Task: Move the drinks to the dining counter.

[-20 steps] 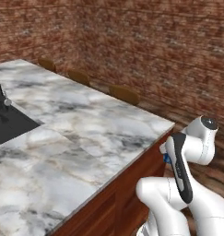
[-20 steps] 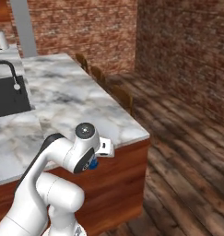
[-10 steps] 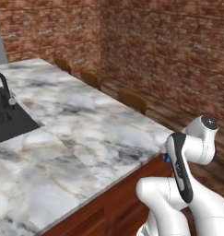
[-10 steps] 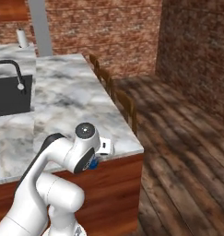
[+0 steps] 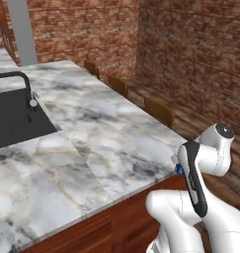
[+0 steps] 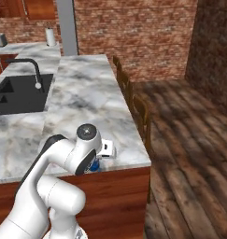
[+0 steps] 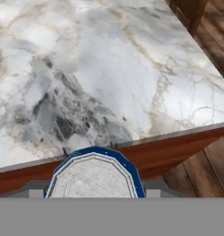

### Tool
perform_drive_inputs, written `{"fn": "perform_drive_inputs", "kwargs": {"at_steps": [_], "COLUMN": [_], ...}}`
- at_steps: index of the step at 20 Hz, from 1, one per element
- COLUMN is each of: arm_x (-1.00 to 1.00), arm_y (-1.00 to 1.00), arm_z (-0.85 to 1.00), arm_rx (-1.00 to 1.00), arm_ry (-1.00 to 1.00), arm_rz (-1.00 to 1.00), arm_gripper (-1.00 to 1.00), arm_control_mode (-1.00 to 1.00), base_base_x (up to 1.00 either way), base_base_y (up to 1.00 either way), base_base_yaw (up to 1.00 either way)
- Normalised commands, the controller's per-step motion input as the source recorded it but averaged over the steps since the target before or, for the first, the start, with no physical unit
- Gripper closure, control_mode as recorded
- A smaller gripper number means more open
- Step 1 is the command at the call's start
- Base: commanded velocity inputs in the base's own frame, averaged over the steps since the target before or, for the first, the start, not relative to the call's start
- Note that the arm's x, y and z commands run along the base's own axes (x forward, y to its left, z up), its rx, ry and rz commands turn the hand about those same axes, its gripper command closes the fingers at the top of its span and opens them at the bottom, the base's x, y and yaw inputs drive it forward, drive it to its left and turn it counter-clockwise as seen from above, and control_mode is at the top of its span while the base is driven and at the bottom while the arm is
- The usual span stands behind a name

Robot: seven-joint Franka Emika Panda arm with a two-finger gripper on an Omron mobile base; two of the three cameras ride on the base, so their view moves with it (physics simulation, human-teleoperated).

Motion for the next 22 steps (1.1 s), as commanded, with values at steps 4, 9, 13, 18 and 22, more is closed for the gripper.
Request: {"fn": "perform_drive_inputs", "kwargs": {"at_steps": [4, 9, 13, 18, 22], "arm_x": [0.00, 0.00, 0.00, 0.00, 0.00], "arm_y": [0.00, 0.00, 0.00, 0.00, 0.00], "arm_z": [0.00, 0.00, 0.00, 0.00, 0.00], "arm_rx": [0.00, 0.00, 0.00, 0.00, 0.00], "arm_ry": [0.00, 0.00, 0.00, 0.00, 0.00], "arm_rz": [0.00, 0.00, 0.00, 0.00, 0.00], "arm_gripper": [1.00, 1.00, 1.00, 1.00, 1.00], "arm_control_mode": [1.00, 1.00, 1.00, 1.00, 1.00], "base_base_x": [0.47, 0.46, 0.47, 0.50, 0.50], "base_base_y": [-0.08, -0.06, -0.07, -0.07, -0.10], "base_base_yaw": [0.26, 0.26, 0.27, 0.29, 0.29]}}
